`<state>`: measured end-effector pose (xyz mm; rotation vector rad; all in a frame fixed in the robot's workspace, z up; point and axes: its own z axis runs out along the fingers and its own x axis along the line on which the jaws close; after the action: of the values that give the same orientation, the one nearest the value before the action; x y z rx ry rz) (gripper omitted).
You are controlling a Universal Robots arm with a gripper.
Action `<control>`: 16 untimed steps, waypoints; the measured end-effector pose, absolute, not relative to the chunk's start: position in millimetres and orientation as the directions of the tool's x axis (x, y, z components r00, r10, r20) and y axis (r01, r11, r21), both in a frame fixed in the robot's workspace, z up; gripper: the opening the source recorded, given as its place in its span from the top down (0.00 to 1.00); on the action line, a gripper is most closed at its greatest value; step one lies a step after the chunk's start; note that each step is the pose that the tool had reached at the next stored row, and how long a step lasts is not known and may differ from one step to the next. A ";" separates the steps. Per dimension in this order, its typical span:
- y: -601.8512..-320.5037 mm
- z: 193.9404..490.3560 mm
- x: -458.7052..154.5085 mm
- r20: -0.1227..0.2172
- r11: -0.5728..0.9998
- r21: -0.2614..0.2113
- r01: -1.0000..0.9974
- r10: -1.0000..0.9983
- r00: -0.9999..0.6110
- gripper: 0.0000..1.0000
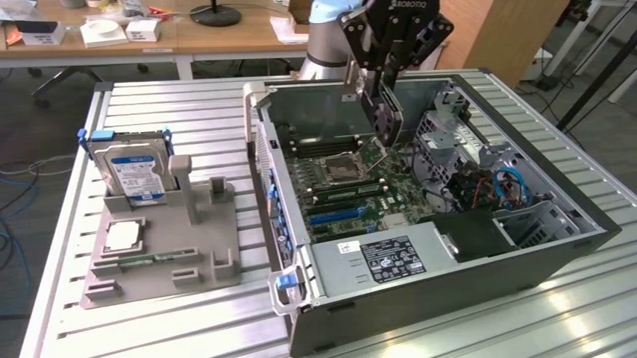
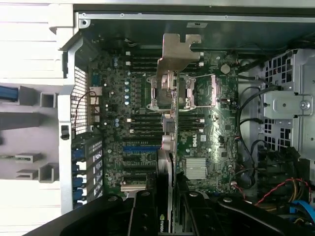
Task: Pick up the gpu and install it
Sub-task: 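Pick up the gpu and move the gpu toward the slot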
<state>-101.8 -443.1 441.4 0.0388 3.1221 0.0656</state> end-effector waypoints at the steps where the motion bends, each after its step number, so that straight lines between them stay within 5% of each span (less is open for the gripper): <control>1: -443.1 441.4 -100.3 -0.018 0.999 0.042 0.024 0.025 -1.000 0.74; 16: -443.2 441.4 -78.8 -0.018 0.999 0.042 0.025 0.025 -1.000 0.74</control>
<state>-78.8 -443.2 441.4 0.0389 3.1221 0.0655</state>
